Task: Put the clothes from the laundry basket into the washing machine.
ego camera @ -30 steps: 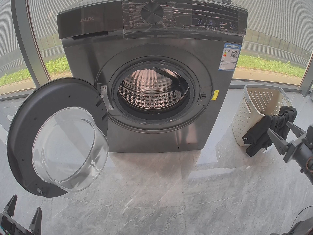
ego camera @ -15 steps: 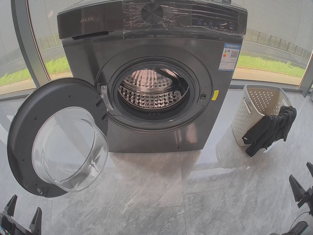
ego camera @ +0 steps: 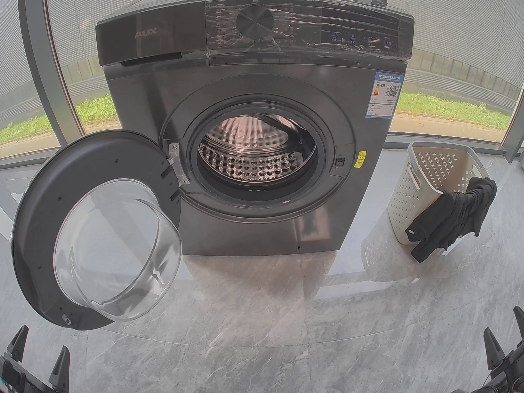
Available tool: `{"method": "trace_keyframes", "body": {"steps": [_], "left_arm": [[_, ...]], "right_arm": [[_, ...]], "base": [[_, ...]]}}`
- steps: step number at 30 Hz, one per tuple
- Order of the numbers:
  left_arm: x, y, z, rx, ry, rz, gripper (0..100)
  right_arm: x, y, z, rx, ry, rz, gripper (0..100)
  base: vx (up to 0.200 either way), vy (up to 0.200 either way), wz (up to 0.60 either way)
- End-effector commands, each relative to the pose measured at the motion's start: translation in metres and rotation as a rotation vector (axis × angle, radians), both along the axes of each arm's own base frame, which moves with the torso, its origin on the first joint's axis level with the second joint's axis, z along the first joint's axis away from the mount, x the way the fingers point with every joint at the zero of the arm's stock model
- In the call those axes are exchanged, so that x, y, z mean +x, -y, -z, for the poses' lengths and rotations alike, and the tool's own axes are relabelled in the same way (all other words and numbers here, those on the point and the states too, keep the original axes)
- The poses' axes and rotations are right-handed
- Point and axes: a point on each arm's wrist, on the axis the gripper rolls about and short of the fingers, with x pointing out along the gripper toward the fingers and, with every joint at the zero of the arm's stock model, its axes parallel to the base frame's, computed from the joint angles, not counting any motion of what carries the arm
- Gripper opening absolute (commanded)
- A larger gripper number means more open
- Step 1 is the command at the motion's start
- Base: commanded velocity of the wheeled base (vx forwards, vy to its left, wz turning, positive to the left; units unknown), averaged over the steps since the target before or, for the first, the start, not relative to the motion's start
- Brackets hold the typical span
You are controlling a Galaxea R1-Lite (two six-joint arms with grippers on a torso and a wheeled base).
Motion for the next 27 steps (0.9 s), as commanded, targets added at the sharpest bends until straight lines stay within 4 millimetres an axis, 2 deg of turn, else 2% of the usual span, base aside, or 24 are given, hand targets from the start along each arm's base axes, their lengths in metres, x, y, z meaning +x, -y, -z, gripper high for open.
{"method": "trace_keyframes", "body": {"steps": [1,22,27], "left_arm": [[-0.0002,-0.0001,0.0048,0.007,0.002,-0.006,100],[-0.0002,-0.0001,0.0048,0.013,0.002,-0.008,100],[-0.0002,-0.0001,0.005,0.024,0.0,-0.005,100]], "right_arm": [[-0.0023,0.0012,0.0093,-0.013,-0.005,0.064,100],[-0.0023,0.0003,0.0086,-0.022,0.002,0.025,100],[-0.0023,0.0003,0.0086,-0.022,0.002,0.025,100]], "base": [[0.0,0.0,0.0],[0.0,0.0,0.0],[0.0,-0.2,0.0]]}}
